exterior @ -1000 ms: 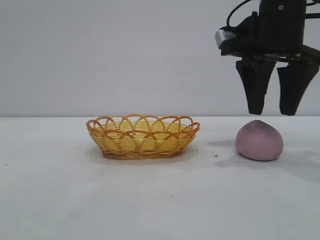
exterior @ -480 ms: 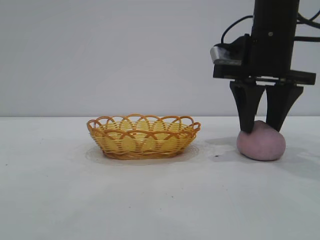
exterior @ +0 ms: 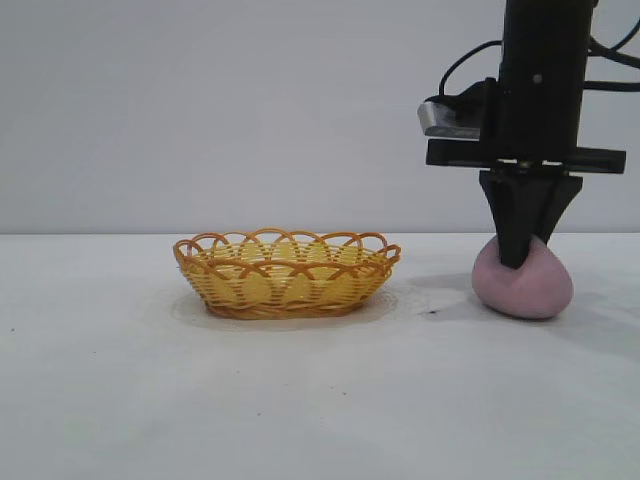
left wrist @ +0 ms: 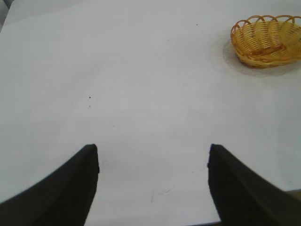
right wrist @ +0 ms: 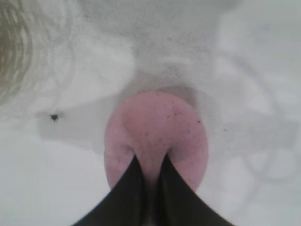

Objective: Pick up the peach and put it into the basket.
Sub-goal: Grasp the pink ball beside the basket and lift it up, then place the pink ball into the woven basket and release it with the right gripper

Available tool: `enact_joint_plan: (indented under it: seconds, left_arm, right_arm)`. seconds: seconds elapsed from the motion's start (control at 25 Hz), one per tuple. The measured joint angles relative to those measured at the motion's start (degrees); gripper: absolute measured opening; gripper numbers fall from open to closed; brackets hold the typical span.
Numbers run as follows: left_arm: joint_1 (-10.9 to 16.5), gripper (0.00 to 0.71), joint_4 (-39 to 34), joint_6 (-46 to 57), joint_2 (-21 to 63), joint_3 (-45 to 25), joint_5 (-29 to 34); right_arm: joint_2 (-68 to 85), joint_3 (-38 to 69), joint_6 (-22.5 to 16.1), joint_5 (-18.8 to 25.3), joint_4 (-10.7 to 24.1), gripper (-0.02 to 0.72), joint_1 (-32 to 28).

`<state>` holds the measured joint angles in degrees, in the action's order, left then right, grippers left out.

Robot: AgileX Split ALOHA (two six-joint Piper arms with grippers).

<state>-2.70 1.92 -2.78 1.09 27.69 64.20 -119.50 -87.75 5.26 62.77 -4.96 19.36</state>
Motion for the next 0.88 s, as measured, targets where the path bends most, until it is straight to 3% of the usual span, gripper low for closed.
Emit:
enact_joint_plan:
  seconds: [0.16,0.4,0.88]
  left_arm:
    - [0.0,0.475,0.0,0.0,0.0,0.0,0.0]
    - [0.0,0.475,0.0,0.0,0.0,0.0,0.0]
    - [0.0,0.475,0.0,0.0,0.0,0.0,0.0]
  right_arm:
    - [2.5,-6.2,0.0,3.5,-0.5,0.000,0.0]
    - [3.8,-14.3,0.1,6.0,-6.9,0.000,1.9]
    - [-3.2,-15.1,0.7,-0.1,-8.9,0.000,13.6]
